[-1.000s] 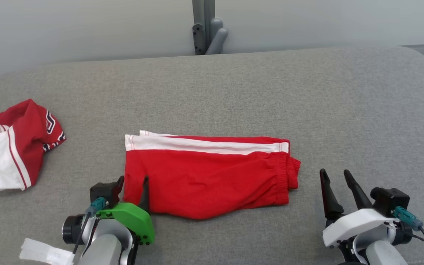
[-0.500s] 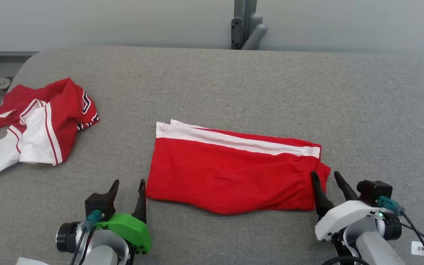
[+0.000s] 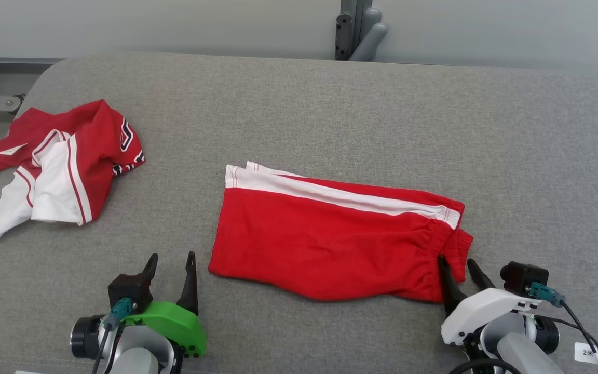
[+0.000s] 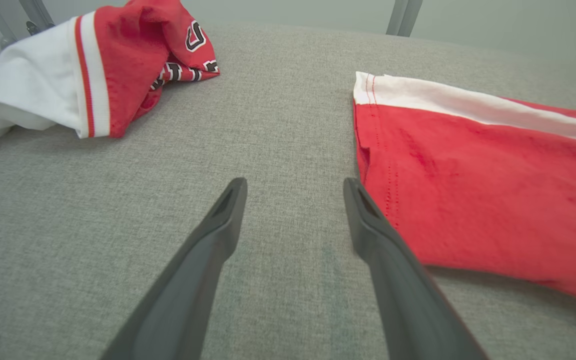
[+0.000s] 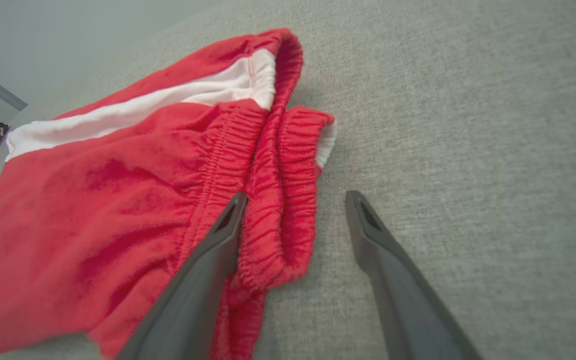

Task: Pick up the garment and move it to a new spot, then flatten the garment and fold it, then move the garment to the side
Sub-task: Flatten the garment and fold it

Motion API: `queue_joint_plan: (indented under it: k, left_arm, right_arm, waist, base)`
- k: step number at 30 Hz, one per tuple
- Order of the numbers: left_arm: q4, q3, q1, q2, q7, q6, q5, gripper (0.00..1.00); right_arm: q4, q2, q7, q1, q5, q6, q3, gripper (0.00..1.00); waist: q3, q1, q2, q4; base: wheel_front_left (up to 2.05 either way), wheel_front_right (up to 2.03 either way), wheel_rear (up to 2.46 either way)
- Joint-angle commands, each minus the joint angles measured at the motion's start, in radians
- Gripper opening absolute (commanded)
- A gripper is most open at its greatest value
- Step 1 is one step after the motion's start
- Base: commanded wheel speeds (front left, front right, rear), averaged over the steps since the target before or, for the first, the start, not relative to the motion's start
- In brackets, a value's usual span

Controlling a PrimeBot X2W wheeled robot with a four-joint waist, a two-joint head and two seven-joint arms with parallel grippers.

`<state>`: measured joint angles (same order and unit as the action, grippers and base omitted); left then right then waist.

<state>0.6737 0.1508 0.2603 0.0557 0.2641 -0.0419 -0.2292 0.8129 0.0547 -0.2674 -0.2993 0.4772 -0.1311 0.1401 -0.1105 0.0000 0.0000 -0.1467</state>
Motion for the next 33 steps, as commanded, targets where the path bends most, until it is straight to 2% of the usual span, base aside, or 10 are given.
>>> queue_joint_plan:
  k: [1,2,3,6,11,15,21,27,33]
  left_arm:
    - [0.000,-0.006,-0.014,0.000,0.000,-0.003,0.008,1.00]
    - [0.001,-0.008,-0.013,-0.001,0.000,-0.007,0.011,1.00]
    - [0.002,-0.008,-0.012,-0.002,0.000,-0.010,0.015,1.00]
    - [0.002,-0.014,-0.009,-0.003,0.000,-0.015,0.018,1.00]
    - [-0.001,-0.026,-0.014,-0.004,0.000,-0.022,0.026,1.00]
    - [0.005,-0.031,-0.021,-0.005,0.000,-0.028,0.031,1.00]
    - [0.016,-0.009,-0.029,-0.005,0.000,-0.032,0.017,1.00]
    - [0.027,0.018,-0.038,-0.004,0.000,-0.031,0.004,1.00]
    - [0.025,0.043,-0.042,-0.004,0.000,-0.026,-0.014,1.00]
  right_arm:
    - [0.021,-0.006,0.005,0.004,0.017,0.000,0.017,0.54]
    - [0.024,-0.006,0.006,0.000,0.026,0.000,0.028,0.35]
    - [0.026,-0.007,0.008,-0.001,0.045,0.000,0.039,0.00]
    - [0.031,-0.004,0.008,-0.012,0.081,0.001,0.045,0.00]
    - [0.001,0.005,0.005,-0.019,0.112,0.001,-0.014,0.00]
    - [-0.026,0.039,0.004,-0.026,0.110,0.002,-0.042,0.00]
    - [-0.044,0.108,0.003,-0.059,0.107,0.001,-0.031,0.00]
    - [-0.115,0.133,0.026,-0.090,0.190,0.001,0.092,0.00]
    - [-0.292,0.131,0.150,-0.099,0.344,0.000,0.269,0.00]
  waist:
    - [-0.002,0.0000,0.0000,0.000]
    - [-0.004,0.0000,0.0000,-0.001]
    - [-0.005,0.0000,0.0000,-0.002]
    - [-0.012,0.0000,0.0000,-0.005]
    - [-0.019,0.0000,0.0000,-0.006]
    - [-0.020,0.0000,0.0000,0.003]
    - [-0.006,0.0000,0.0000,0.022]
    - [0.012,0.0000,0.0000,0.036]
    - [0.018,0.0000,0.0000,0.033]
  base:
    - [0.00,0.00,0.00]
    - [0.00,0.00,0.00]
    - [0.00,0.00,0.00]
    - [0.00,0.00,0.00]
    - [0.00,0.00,0.00]
    - [0.00,0.00,0.00]
    - [0.00,0.00,0.00]
    - [0.00,0.00,0.00]
    - [0.00,0.00,0.00]
